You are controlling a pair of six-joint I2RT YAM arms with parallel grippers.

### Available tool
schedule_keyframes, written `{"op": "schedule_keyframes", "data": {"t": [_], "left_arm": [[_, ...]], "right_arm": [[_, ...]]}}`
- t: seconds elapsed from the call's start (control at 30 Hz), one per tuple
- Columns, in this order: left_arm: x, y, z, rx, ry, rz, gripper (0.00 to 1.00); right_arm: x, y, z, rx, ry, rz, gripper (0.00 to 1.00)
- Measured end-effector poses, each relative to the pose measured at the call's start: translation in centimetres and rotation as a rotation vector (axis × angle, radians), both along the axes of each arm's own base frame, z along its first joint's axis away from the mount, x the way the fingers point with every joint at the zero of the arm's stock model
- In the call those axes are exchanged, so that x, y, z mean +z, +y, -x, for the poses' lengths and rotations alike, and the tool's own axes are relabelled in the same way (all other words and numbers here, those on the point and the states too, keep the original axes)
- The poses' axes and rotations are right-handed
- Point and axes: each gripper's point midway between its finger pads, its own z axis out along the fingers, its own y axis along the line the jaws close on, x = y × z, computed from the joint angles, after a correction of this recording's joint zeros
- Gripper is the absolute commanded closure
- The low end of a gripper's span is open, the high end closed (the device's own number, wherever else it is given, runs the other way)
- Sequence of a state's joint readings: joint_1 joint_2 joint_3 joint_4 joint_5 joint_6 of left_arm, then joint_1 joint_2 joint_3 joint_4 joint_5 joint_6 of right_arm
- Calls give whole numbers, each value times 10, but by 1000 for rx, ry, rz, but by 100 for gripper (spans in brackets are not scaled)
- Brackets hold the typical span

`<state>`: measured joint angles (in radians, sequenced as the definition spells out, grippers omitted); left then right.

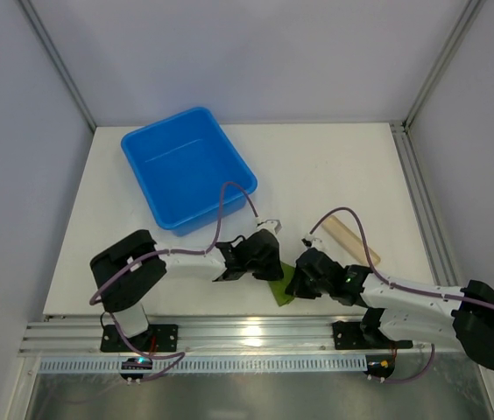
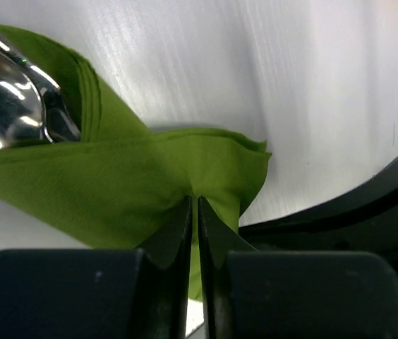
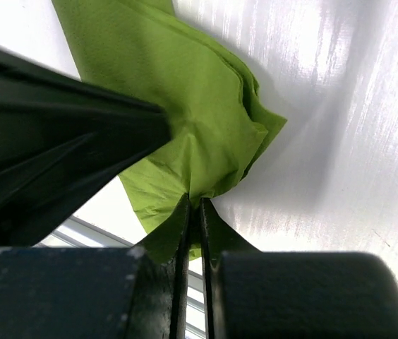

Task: Place the utensils on the paper napkin and roll it up
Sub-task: Roll the napkin at the center of the board.

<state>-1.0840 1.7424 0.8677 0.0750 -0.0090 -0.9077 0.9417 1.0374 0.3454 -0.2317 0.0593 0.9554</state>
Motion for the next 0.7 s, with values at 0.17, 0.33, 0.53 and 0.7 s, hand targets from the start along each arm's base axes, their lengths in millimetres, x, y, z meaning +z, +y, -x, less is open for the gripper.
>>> {"op": "schedule_keyframes", "data": {"t": [0.17,0.33,0.53,0.7], "left_arm": [[22,17,-1,23,-26,-36,74],[48,34,-3,81,-36,-27,71],[45,63,12,147,13,-1,57],[23,87,27,204,72,-8,43]], "right_arm": [[2,-4,3,-19,9,-4,96],[1,-8,6,-39,27,0,96],[2,-6,7,-62,49,-17,96],[5,-2,9,-86,74,-46,96]]}}
